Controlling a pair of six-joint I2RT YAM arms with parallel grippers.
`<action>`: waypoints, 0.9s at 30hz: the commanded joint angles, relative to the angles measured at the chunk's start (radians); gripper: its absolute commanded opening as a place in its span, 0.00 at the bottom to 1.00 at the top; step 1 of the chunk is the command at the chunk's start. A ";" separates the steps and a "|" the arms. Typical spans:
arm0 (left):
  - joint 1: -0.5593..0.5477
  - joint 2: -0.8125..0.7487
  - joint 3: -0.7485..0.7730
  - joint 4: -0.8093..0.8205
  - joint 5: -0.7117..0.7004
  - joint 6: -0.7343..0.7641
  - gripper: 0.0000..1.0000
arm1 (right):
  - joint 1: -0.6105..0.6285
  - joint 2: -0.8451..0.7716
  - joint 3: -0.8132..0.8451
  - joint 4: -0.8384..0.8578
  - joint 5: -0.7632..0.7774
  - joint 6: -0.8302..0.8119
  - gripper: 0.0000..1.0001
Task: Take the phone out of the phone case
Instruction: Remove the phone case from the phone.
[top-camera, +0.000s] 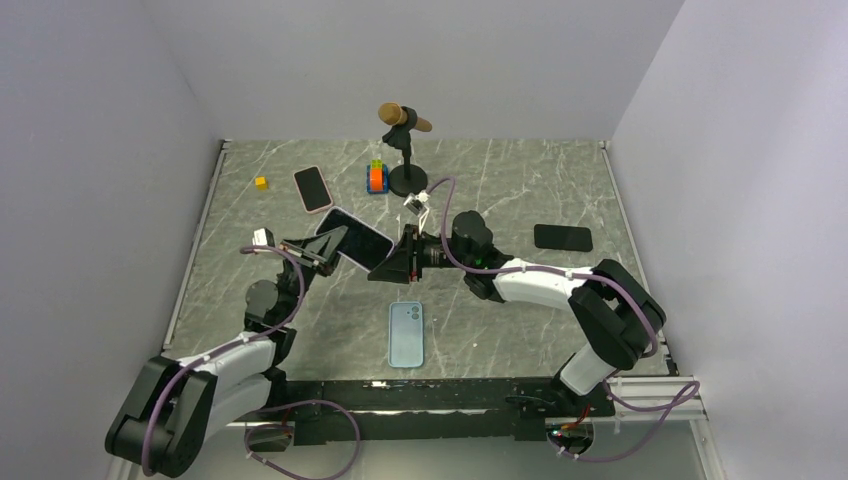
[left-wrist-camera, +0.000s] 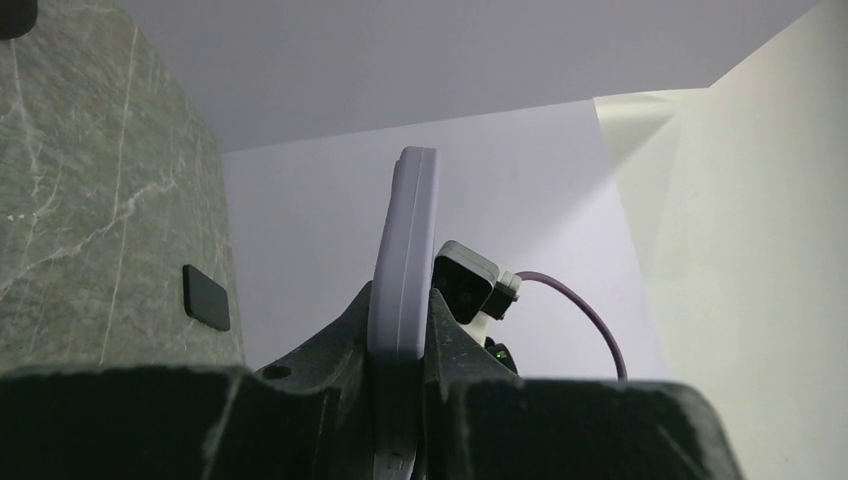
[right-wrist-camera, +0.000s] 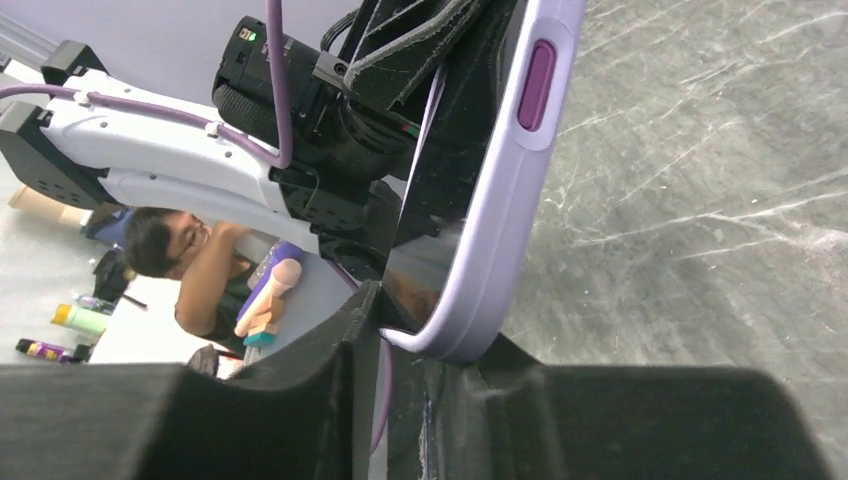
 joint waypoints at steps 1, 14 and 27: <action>-0.005 -0.052 0.021 0.110 0.026 -0.088 0.00 | 0.000 -0.003 0.023 -0.044 0.046 -0.105 0.20; -0.005 -0.254 0.094 -0.361 0.244 -0.212 0.00 | 0.030 -0.133 0.042 -0.283 0.186 -0.597 0.00; -0.005 -0.238 0.145 -0.409 0.335 -0.211 0.00 | 0.053 -0.166 0.139 -0.414 0.275 -0.838 0.00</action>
